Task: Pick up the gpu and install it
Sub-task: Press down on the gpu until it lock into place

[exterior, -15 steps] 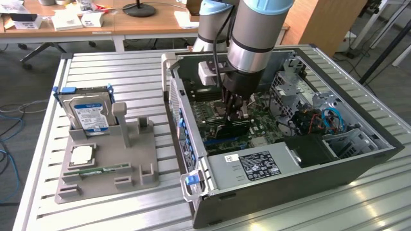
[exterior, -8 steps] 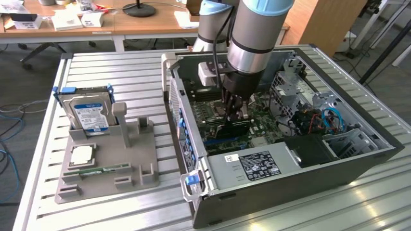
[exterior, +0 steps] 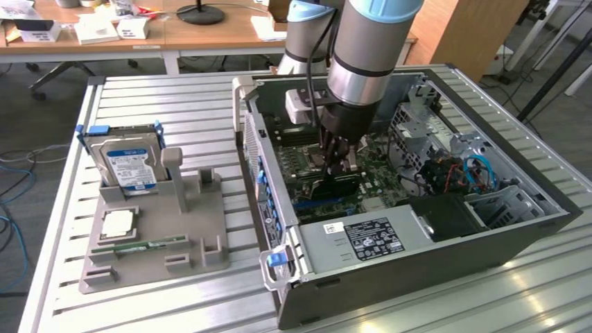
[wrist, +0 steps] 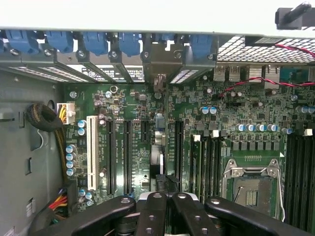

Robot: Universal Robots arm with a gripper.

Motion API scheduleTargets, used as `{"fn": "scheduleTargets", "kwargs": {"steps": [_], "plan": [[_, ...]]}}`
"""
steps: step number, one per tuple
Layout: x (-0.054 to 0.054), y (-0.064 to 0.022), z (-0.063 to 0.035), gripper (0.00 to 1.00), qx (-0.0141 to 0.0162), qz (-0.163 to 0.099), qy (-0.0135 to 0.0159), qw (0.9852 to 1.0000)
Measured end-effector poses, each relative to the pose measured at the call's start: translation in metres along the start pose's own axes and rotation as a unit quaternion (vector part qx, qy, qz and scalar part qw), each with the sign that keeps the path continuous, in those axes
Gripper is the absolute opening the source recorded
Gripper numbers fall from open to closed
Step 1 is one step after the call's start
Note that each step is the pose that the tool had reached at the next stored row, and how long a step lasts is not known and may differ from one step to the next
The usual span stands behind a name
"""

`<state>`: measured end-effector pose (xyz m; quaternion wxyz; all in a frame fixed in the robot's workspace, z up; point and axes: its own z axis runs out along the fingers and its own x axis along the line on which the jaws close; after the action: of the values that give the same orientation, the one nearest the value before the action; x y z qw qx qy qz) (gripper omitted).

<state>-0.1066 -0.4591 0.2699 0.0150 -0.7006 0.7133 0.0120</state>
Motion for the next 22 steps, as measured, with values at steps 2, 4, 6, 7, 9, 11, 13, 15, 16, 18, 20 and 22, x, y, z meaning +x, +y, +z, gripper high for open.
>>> {"fn": "scheduleTargets", "kwargs": {"steps": [2, 4, 6, 7, 9, 11, 13, 15, 16, 18, 20, 22], "plan": [[0.0000, 0.0000, 0.0005, 0.10, 0.0000, 0.000, 0.0000, 1.0000], [0.0000, 0.0000, 0.0006, 0.10, 0.0000, 0.000, 0.0000, 1.0000], [0.0000, 0.0000, 0.0006, 0.10, 0.0000, 0.000, 0.0000, 1.0000], [0.0000, 0.0000, 0.0008, 0.10, 0.0000, 0.000, 0.0000, 1.0000], [0.0001, 0.0000, 0.0011, 0.10, 0.0000, 0.000, -0.0001, 1.0000], [0.0000, 0.0000, 0.0011, 0.10, 0.0000, 0.000, -0.0001, 1.0000], [0.0000, 0.0000, 0.0014, 0.10, 0.0000, 0.000, 0.0000, 1.0000], [0.0001, 0.0000, 0.0022, 0.10, 0.0000, 0.000, 0.0000, 1.0000], [0.0001, 0.0000, 0.0021, 0.10, 0.0000, 0.000, 0.0000, 1.0000], [0.0001, 0.0000, 0.0022, 0.10, 0.0000, 0.000, 0.0000, 1.0000], [0.0001, 0.0000, 0.0022, 0.10, 0.0000, 0.000, 0.0000, 1.0000], [0.0001, 0.0004, 0.0028, 0.10, 0.0000, 0.000, -0.0001, 1.0000]]}}
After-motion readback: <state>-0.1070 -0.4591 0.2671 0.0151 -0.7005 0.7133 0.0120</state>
